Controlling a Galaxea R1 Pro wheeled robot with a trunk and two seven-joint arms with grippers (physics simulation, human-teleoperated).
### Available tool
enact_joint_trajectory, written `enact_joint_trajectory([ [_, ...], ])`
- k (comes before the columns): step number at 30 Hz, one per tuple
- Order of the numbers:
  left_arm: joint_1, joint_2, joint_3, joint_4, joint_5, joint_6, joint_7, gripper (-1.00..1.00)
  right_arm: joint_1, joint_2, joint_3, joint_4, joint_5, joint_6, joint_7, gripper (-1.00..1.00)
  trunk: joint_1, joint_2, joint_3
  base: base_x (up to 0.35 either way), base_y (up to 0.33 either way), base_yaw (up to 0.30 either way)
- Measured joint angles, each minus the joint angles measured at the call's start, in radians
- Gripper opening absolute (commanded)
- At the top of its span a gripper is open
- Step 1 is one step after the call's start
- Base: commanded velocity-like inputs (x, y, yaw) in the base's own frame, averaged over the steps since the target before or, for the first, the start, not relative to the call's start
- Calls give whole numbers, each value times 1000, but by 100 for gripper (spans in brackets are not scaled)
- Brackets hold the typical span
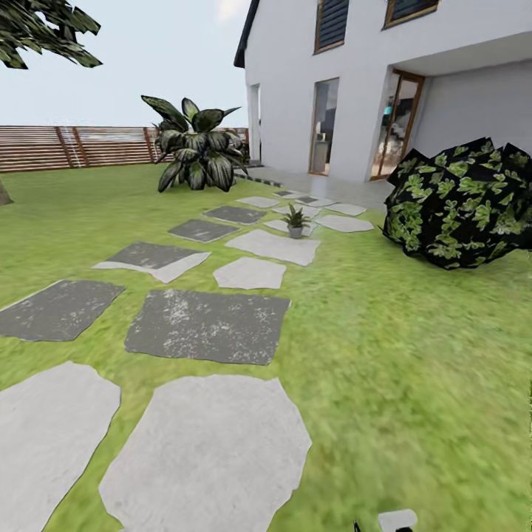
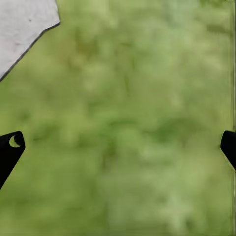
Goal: Pick up the pesticide atomizer in the garden and spray insectifuge to fully cover both potted plants in the garden.
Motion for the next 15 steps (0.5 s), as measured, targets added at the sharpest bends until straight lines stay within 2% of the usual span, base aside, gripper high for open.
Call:
enact_joint_trajectory([
  [8, 0, 0, 0, 0, 0, 0, 0, -100, 0, 0, 0, 0, 0, 0, 0, 100, 0, 0, 0, 338, 0, -260],
  [15, 0, 0, 0, -1, 0, 0, 0, -100, 0, -2, -1, 1, 0, 0, 1, 100, 0, 0, 0, 338, 0, -44],
])
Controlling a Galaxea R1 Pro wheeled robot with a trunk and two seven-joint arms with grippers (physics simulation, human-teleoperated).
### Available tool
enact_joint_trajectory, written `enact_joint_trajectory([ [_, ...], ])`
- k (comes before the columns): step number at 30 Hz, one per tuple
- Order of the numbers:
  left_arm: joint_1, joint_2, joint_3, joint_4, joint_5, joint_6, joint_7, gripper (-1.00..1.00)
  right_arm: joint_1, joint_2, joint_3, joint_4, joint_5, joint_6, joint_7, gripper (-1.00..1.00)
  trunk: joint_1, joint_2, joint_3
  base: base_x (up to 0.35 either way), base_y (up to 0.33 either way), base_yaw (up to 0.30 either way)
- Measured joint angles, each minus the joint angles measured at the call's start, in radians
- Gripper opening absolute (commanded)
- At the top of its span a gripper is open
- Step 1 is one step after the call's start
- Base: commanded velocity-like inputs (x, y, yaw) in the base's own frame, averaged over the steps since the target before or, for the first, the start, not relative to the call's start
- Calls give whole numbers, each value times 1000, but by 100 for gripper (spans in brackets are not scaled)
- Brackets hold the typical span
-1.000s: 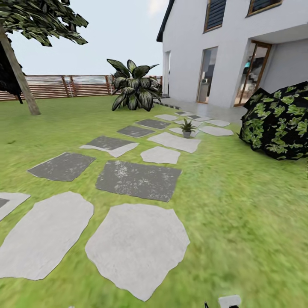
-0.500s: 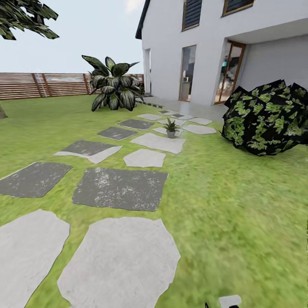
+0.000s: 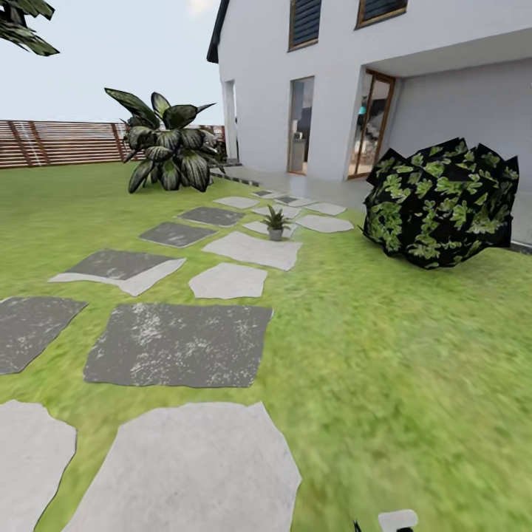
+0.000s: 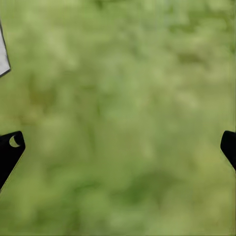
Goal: Pick up the pesticide atomizer in the garden and spray insectifuge to fully cover both potted plants in the garden.
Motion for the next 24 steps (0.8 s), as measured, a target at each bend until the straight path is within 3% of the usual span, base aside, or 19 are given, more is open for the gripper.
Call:
enact_joint_trajectory([
  [24, 0, 0, 0, 1, 0, 0, 0, -100, 0, -3, 2, 1, 1, -1, -1, 100, 0, 0, 0, 338, 0, 0],
])
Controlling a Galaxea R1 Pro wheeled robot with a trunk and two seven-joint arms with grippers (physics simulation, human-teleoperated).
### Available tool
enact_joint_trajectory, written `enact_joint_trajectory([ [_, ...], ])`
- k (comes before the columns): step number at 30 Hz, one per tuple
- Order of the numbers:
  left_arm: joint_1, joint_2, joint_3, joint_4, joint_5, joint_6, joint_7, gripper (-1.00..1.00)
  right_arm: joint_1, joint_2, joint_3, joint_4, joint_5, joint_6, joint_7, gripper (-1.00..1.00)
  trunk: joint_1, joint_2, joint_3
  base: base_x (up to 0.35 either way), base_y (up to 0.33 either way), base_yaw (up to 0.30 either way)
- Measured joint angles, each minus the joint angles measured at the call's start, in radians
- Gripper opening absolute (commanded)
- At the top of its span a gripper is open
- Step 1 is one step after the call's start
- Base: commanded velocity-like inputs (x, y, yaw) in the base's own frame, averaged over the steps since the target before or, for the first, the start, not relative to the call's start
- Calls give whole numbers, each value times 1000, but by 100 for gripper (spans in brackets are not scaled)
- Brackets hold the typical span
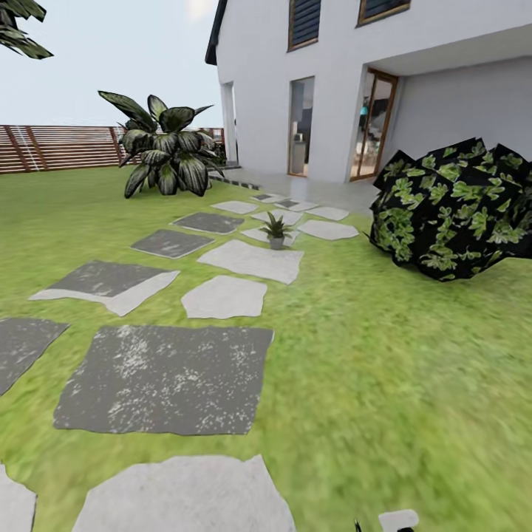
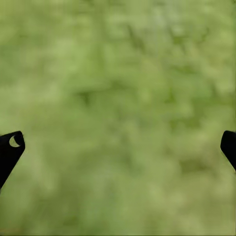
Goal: Pick up the pesticide atomizer in the garden and spray insectifuge to fully cover both potted plants in the garden.
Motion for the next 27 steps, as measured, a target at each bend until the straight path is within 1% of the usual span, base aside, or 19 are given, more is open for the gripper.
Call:
enact_joint_trajectory([
  [27, 0, 0, 0, 0, -1, 0, -1, -100, 0, 2, 2, 1, 0, 0, 0, 100, 0, 0, 0, 339, 0, 0],
])
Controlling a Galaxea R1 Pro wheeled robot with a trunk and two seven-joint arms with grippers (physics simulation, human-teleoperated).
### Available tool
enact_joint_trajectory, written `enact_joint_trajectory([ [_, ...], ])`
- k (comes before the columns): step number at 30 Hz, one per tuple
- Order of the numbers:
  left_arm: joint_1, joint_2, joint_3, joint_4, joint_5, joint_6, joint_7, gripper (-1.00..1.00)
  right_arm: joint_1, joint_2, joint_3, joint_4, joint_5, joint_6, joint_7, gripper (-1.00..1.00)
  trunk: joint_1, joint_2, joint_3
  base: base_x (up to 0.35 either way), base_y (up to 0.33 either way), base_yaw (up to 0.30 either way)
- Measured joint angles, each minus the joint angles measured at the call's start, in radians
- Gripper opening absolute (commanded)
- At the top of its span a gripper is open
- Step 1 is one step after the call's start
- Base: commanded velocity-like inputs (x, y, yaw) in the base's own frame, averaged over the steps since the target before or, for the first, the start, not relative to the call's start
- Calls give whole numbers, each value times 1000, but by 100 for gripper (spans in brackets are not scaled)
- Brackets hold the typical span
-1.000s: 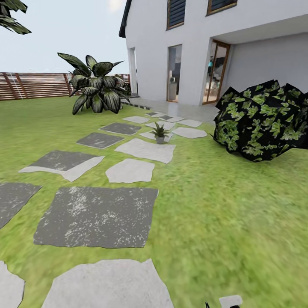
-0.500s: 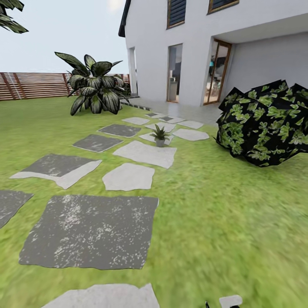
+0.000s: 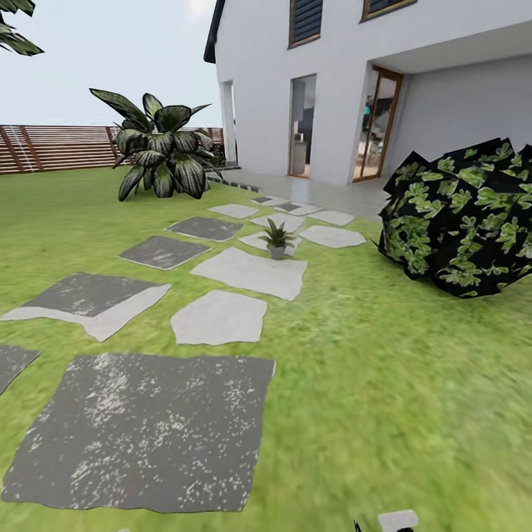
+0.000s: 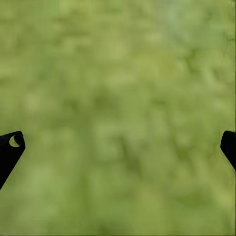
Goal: Pick up the pesticide atomizer in the garden and spray insectifuge to fully cover both potted plants in the garden.
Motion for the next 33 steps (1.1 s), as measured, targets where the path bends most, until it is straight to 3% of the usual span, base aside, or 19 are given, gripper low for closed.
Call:
enact_joint_trajectory([
  [33, 0, 0, 0, 0, 0, 0, 1, -100, 0, 0, 0, 0, 0, 1, 0, 100, 0, 0, 0, 339, 0, 0],
])
